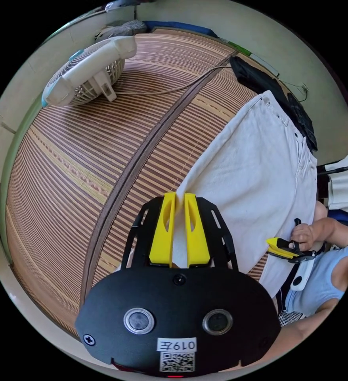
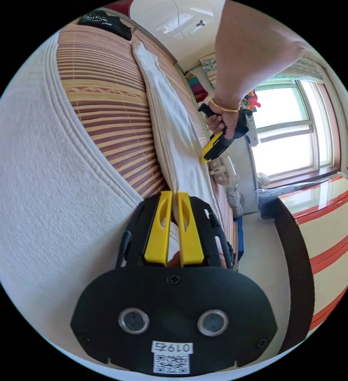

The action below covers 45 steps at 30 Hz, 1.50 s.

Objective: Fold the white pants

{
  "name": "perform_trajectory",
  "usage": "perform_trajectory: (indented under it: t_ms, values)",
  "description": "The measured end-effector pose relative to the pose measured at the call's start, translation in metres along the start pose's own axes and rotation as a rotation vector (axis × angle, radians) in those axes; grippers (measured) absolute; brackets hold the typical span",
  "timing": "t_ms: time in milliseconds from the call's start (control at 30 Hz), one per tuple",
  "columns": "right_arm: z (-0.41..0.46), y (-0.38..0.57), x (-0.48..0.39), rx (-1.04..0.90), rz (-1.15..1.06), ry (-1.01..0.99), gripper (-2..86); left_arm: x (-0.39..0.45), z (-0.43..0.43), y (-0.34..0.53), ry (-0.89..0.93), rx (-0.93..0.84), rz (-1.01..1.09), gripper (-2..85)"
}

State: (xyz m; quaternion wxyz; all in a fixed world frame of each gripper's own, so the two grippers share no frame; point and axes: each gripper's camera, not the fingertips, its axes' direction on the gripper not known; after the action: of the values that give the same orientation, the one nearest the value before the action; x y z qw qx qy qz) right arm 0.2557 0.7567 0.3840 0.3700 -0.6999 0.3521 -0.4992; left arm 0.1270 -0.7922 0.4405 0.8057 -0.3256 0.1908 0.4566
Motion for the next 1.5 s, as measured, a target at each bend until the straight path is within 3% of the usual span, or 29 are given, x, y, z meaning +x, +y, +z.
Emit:
perform_trajectory:
  t_ms: [200,367,567,767,1000,1133,1267,1367,1500]
  values:
    - [-0.001,-0.011,0.003,-0.01,-0.019,-0.038,0.4,0.009,0.006,-0.01,-0.11,-0.07,0.009,2.3]
    - [-0.007,-0.016,-0.015,0.025,-0.006,0.15,3.9,0.003,-0.017,0.012,-0.089,0.001,-0.001,5.0]
    - [-0.007,-0.023,0.0,0.014,0.066,0.117,8.7,-0.015,-0.017,0.047,-0.123,-0.037,-0.073,7.8]
    - [-0.008,-0.026,-0.022,0.028,-0.037,0.226,1.7,-0.015,-0.008,0.062,-0.126,-0.052,-0.067,5.1]
    - [-0.009,-0.023,0.001,0.033,-0.014,0.035,0.9,-0.007,-0.003,0.081,-0.216,-0.071,-0.071,3.2]
    - [-0.013,-0.022,-0.003,0.057,-0.002,0.126,6.0,-0.009,-0.021,0.132,-0.163,0.069,-0.111,5.3]
    - [-0.019,-0.02,0.017,0.082,0.052,0.064,11.7,-0.028,-0.034,0.215,-0.138,0.174,-0.253,6.4]
    - [-0.018,-0.02,0.017,0.08,0.049,0.042,12.3,-0.047,-0.032,0.274,-0.177,0.188,-0.404,6.5]
    - [-0.017,-0.022,0.004,0.081,0.022,0.093,9.7,-0.067,-0.027,0.328,-0.098,0.241,-0.524,6.3]
